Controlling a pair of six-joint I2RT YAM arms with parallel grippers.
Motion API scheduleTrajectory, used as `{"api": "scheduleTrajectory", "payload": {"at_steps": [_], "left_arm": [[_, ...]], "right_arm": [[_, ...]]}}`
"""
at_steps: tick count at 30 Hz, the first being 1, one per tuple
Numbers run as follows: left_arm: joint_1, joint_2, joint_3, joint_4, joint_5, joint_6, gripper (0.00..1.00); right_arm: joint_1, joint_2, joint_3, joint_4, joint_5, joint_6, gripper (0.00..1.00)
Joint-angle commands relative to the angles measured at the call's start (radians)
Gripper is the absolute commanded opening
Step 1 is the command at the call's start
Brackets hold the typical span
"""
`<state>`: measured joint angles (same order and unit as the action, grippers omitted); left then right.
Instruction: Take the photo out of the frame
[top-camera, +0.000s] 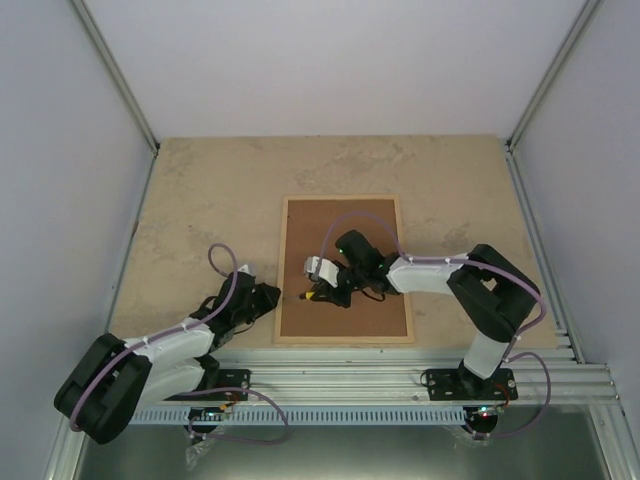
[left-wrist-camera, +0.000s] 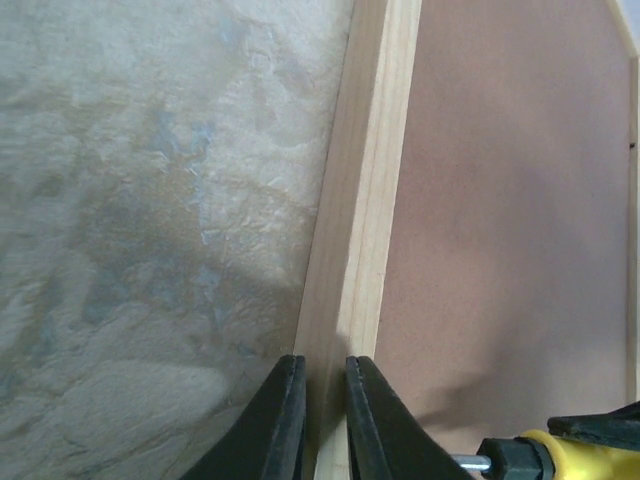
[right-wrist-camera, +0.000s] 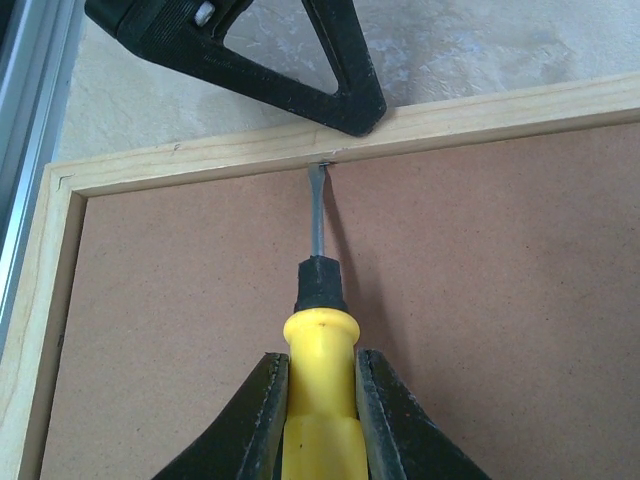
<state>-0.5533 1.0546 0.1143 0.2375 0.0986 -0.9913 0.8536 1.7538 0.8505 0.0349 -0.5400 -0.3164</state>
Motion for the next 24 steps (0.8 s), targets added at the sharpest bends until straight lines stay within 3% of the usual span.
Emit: {"api": "scheduleTrajectory", "payload": {"at_steps": [1, 24], "left_arm": [[-0.009, 0.015, -0.037, 0.033, 0.071, -0.025, 0.11], [-0.037, 0.016, -0.052, 0.062, 0.096, -0.028, 0.05]], "right_arm": [[0.028, 0.032, 0.078, 0.046, -0.009, 0.016, 0.0], [0.111, 0.102, 0.369, -0.026, 0.076, 0.058, 0.01]]}}
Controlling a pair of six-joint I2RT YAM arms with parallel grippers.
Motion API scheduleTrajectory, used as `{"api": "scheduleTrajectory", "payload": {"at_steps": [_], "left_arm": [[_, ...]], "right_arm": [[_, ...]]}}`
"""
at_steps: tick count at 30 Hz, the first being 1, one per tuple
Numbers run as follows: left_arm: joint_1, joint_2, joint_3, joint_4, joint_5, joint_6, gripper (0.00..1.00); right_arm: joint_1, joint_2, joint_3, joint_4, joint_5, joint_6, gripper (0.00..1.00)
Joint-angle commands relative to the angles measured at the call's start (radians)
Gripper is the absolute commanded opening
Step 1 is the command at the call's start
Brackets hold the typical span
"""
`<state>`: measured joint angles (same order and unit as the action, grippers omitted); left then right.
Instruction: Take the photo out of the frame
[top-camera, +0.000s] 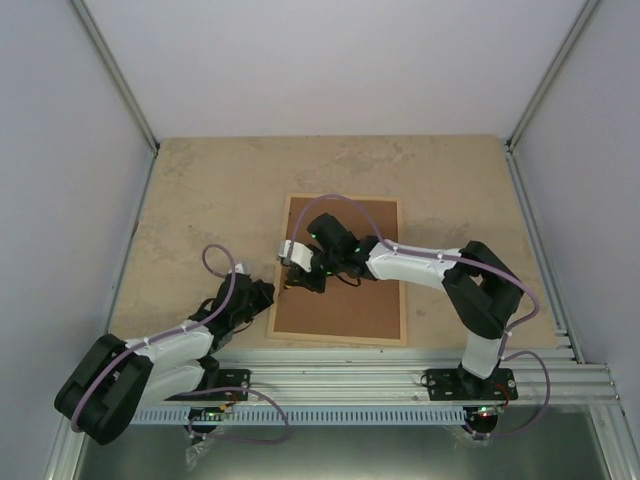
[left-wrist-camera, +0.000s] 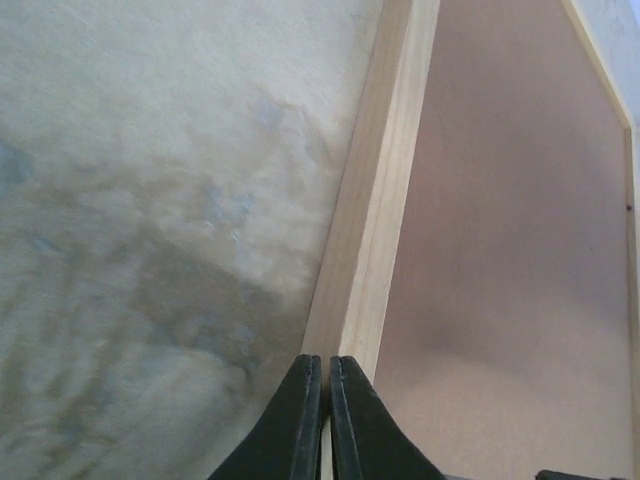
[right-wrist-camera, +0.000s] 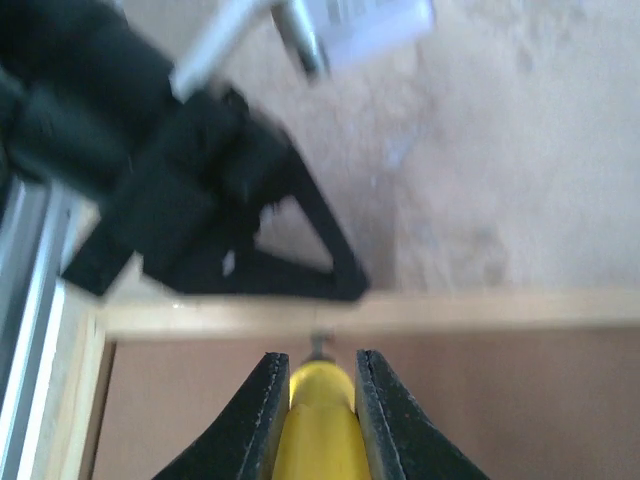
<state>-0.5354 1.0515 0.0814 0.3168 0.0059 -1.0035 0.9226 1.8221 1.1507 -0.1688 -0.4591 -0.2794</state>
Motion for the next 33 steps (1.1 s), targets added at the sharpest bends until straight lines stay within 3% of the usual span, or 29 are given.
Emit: {"api": "scheduleTrajectory", "payload": {"at_steps": [1, 24, 28, 33], "left_arm": [[-0.06, 0.022, -0.02, -0.014, 0.187, -0.018, 0.05], [-0.146, 0.042, -0.032, 0.057, 0.143, -0.089, 0.03], [-0.146, -0.02, -0.032, -0.016, 0.093, -0.093, 0.04], [-0.145, -0.215, -0.028, -0.181, -0.015, -0.105, 0.1]], "right_arm": [[0.043, 0.034, 0.077, 0.178, -0.001, 0.025, 0.01], [0.078, 0.058, 0.046, 0.383, 0.003, 0.117, 0.0], [0.077, 0.03, 0.018, 0.389, 0.007, 0.115, 0.01], [0.061, -0.055, -0.057, 0.373, 0.005, 0.11, 0.0]]}}
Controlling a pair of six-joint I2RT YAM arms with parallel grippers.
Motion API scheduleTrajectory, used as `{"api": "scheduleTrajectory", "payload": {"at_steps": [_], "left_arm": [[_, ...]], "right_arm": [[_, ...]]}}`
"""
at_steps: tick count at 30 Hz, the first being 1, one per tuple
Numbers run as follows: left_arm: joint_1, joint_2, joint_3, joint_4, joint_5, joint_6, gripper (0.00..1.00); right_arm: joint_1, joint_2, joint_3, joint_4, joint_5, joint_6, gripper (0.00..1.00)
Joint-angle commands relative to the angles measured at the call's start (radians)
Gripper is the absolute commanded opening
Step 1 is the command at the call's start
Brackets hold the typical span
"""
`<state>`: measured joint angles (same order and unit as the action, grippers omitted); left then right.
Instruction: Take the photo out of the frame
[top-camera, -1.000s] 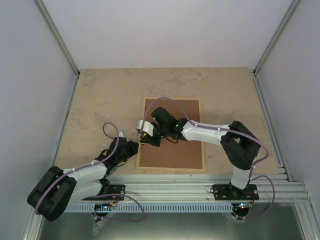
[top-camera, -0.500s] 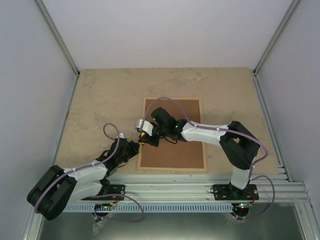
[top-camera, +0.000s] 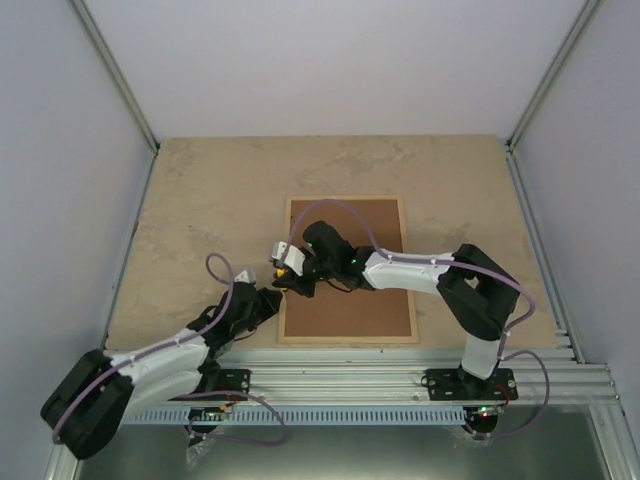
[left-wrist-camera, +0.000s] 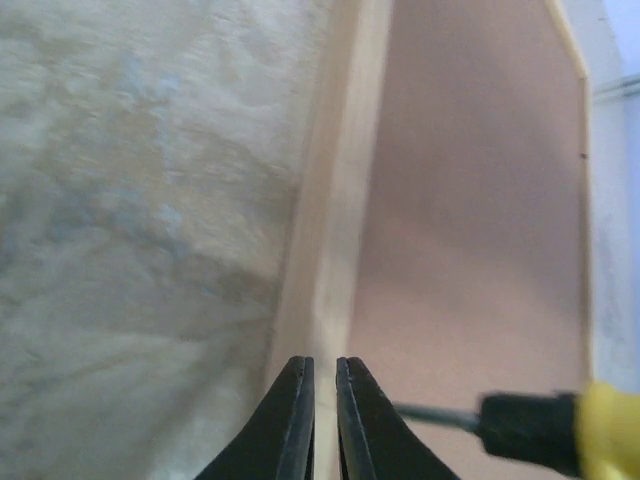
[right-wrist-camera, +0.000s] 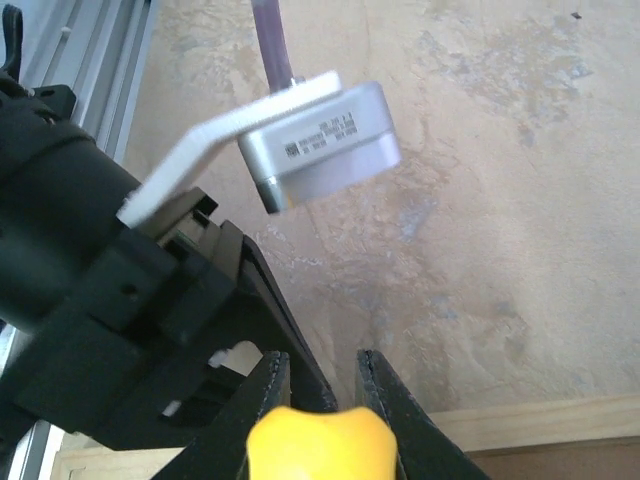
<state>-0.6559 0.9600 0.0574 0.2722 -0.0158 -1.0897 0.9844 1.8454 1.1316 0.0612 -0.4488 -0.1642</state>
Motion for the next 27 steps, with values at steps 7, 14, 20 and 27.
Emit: {"api": "scheduleTrajectory", "payload": {"at_steps": [7, 14, 20, 27], "left_arm": [[-0.022, -0.296, 0.027, -0.298, -0.091, -0.024, 0.22], [-0.022, -0.321, 0.049, -0.296, -0.094, -0.05, 0.34], [-0.021, -0.33, 0.063, -0.218, -0.053, -0.102, 0.45], [-0.021, -0.296, 0.072, -0.037, 0.029, -0.202, 0.57]], "right_arm": [[-0.018, -0.176, -0.136, 0.148, -0.028, 0.004, 0.01], [-0.038, -0.288, -0.27, 0.264, 0.016, 0.037, 0.01], [-0.044, -0.41, -0.43, 0.503, 0.104, 0.077, 0.01], [-0.044, -0.479, -0.568, 0.756, 0.153, 0.113, 0.01]]}}
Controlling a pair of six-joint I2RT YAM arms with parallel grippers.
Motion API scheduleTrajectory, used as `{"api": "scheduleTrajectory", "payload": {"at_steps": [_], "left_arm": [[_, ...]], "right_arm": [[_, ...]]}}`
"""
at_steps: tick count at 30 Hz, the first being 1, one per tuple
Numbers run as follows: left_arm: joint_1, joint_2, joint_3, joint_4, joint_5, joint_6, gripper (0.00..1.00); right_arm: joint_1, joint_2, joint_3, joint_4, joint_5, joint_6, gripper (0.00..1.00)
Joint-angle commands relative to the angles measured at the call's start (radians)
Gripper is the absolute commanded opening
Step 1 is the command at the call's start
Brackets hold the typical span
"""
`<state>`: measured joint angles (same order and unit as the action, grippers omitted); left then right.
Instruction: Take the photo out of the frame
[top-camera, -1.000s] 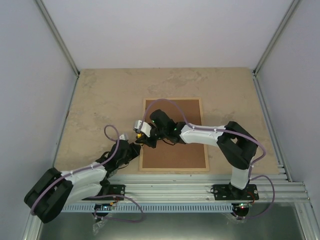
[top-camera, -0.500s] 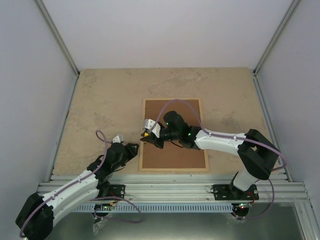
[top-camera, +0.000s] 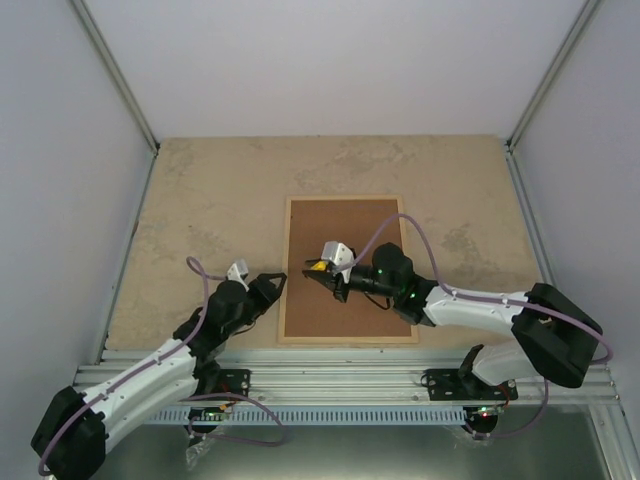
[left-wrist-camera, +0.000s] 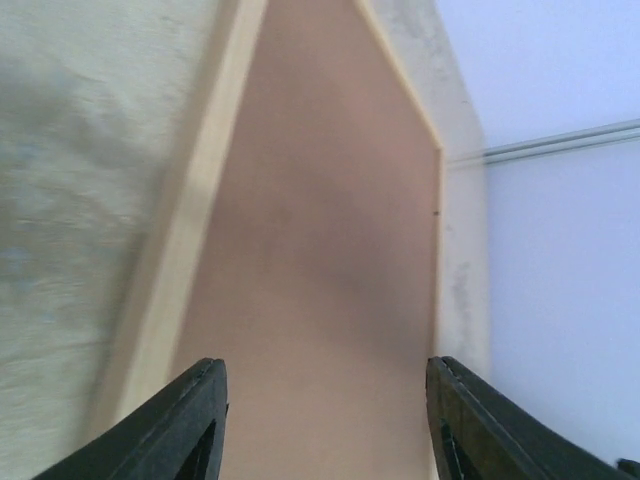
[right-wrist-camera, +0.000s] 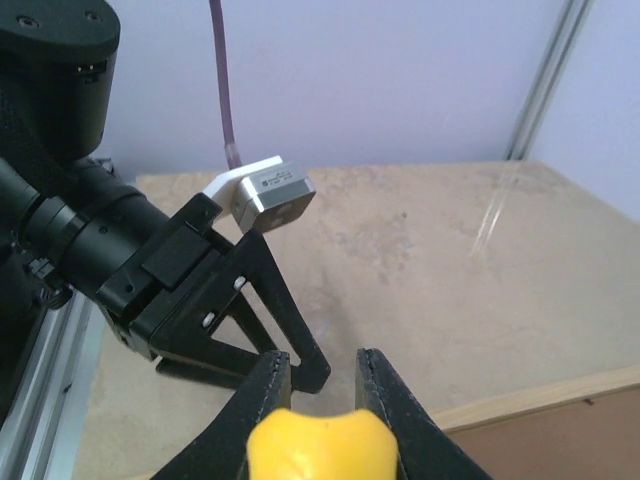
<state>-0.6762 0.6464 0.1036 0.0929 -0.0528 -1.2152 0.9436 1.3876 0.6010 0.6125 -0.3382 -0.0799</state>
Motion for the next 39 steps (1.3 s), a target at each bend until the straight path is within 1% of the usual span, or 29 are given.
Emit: {"api": "scheduleTrajectory", "payload": {"at_steps": [1, 6, 8, 10, 14, 19, 22, 25, 26, 30, 34, 39], "left_arm": [[-0.001, 0.027, 0.021, 0.178, 0.086, -0.099, 0.58], [-0.001, 0.102, 0.006, 0.396, 0.146, -0.209, 0.61], [-0.001, 0.132, 0.009, 0.449, 0.157, -0.242, 0.63], [-0.002, 0.161, -0.001, 0.537, 0.165, -0.282, 0.64], [-0.002, 0.214, 0.002, 0.623, 0.18, -0.345, 0.67], [-0.003, 0.294, -0.006, 0.779, 0.208, -0.427, 0.66], [-0.008, 0.343, -0.002, 0.879, 0.224, -0.463, 0.64], [-0.009, 0.38, 0.009, 0.945, 0.229, -0.474, 0.56], [-0.01, 0.387, 0.001, 0.969, 0.223, -0.48, 0.51], [-0.01, 0.393, -0.044, 1.065, 0.177, -0.509, 0.38], [-0.01, 0.375, -0.056, 1.066, 0.149, -0.508, 0.18], [-0.01, 0.33, -0.079, 1.063, 0.113, -0.512, 0.04]], "right_arm": [[-0.003, -0.022, -0.049, 0.235, 0.046, 0.035, 0.01], [-0.001, -0.006, -0.098, 0.372, 0.051, 0.076, 0.01], [0.0, 0.003, -0.099, 0.39, 0.052, 0.077, 0.0], [0.0, 0.007, -0.105, 0.407, 0.059, 0.077, 0.01], [0.002, 0.011, -0.133, 0.48, 0.088, 0.112, 0.01], [0.011, 0.043, -0.139, 0.549, 0.106, 0.129, 0.01], [0.017, 0.07, -0.136, 0.573, 0.111, 0.135, 0.01], [0.022, 0.078, -0.148, 0.608, 0.125, 0.143, 0.01], [0.023, 0.078, -0.151, 0.609, 0.127, 0.145, 0.01], [0.024, 0.071, -0.171, 0.612, 0.134, 0.149, 0.02], [0.024, 0.071, -0.185, 0.601, 0.119, 0.167, 0.04], [0.026, 0.046, -0.22, 0.599, 0.124, 0.187, 0.08]]}}
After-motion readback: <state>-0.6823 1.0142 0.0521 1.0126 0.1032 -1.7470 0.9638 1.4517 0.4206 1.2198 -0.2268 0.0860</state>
